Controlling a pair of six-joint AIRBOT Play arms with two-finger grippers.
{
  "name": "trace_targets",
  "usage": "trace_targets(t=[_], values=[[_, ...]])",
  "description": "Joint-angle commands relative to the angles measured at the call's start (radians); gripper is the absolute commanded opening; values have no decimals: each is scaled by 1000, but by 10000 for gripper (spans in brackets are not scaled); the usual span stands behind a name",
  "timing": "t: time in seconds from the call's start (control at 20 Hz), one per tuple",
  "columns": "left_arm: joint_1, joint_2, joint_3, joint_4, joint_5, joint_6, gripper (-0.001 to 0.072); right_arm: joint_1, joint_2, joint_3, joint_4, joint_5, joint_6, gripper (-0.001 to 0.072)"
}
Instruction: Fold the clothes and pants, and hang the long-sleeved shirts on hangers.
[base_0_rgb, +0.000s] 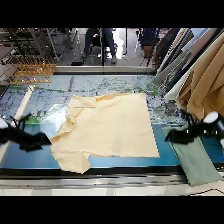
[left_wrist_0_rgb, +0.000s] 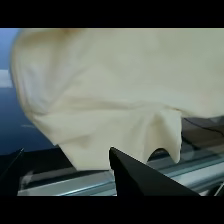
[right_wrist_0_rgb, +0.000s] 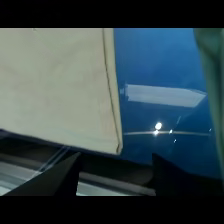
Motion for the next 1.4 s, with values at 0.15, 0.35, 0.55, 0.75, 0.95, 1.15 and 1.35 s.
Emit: trace_targets(t=[0.15,0.35,0.55,0.75,0.95,1.15,1.35], values=[[-2,72,-300,-117,192,115,590,-67,-20,-220,68,-46,-97,506],[-40,39,-300,-132,272,114,588,-64,-119,-220,176,-69,-147,449],[-132,-30,-300,-154,354,114,296,-10,-203,-220,185,-110,-147,432],[-148,-19,-296,-154,331,117,4,7,-199,-201,226,-124,-150,17],[-45,153,-144,-232,98,195,2,8,-7,-59,234,62,-158,15],[107,336,239,-598,-92,193,3,7,336,290,215,148,-123,14],[281,436,638,-1309,31,202,5,7,634,760,63,-63,-69,16]])
